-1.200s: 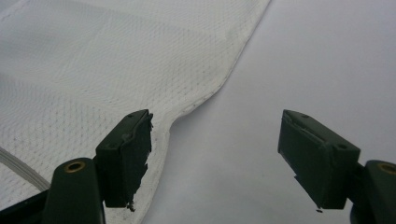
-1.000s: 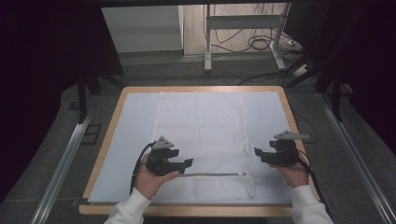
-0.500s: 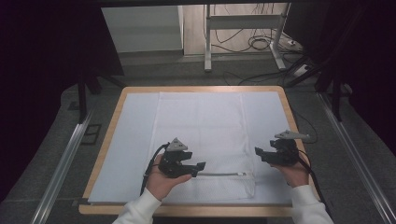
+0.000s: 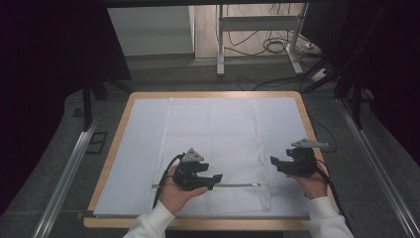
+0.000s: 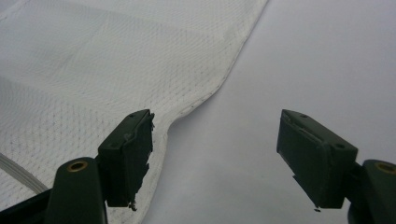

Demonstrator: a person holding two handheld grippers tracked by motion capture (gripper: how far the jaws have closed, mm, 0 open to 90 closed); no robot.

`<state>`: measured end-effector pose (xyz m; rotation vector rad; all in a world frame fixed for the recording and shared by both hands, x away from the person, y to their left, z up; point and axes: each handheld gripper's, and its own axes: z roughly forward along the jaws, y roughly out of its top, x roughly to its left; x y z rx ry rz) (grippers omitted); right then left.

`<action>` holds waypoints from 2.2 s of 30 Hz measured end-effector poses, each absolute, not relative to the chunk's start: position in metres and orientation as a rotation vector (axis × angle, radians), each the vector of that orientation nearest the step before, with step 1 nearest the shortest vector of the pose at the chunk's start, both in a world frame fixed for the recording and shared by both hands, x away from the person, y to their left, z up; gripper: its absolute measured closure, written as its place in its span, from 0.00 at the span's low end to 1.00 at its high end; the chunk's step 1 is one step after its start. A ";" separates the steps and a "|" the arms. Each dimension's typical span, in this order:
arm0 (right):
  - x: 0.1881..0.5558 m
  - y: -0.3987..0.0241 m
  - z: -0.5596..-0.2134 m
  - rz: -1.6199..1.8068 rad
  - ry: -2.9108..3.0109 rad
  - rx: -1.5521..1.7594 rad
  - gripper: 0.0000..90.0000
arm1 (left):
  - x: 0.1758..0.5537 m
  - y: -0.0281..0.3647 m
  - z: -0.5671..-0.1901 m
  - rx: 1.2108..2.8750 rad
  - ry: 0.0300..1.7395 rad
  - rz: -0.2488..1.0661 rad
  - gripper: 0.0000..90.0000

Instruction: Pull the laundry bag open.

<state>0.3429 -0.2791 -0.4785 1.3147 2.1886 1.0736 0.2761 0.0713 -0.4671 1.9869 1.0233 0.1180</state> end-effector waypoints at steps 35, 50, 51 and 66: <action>0.344 -0.279 -0.479 1.062 2.179 1.321 0.28 | 0.279 0.024 -0.480 2.074 0.968 0.056 0.40; 0.344 -0.278 -0.480 1.049 2.185 1.316 0.28 | 0.277 0.011 -0.481 2.090 0.944 0.050 0.39; 0.344 -0.278 -0.480 1.047 2.185 1.316 0.28 | 0.276 0.010 -0.482 2.090 0.944 0.049 0.39; 0.344 -0.278 -0.481 1.046 2.186 1.316 0.28 | 0.277 -0.003 -0.485 2.095 0.947 0.054 0.39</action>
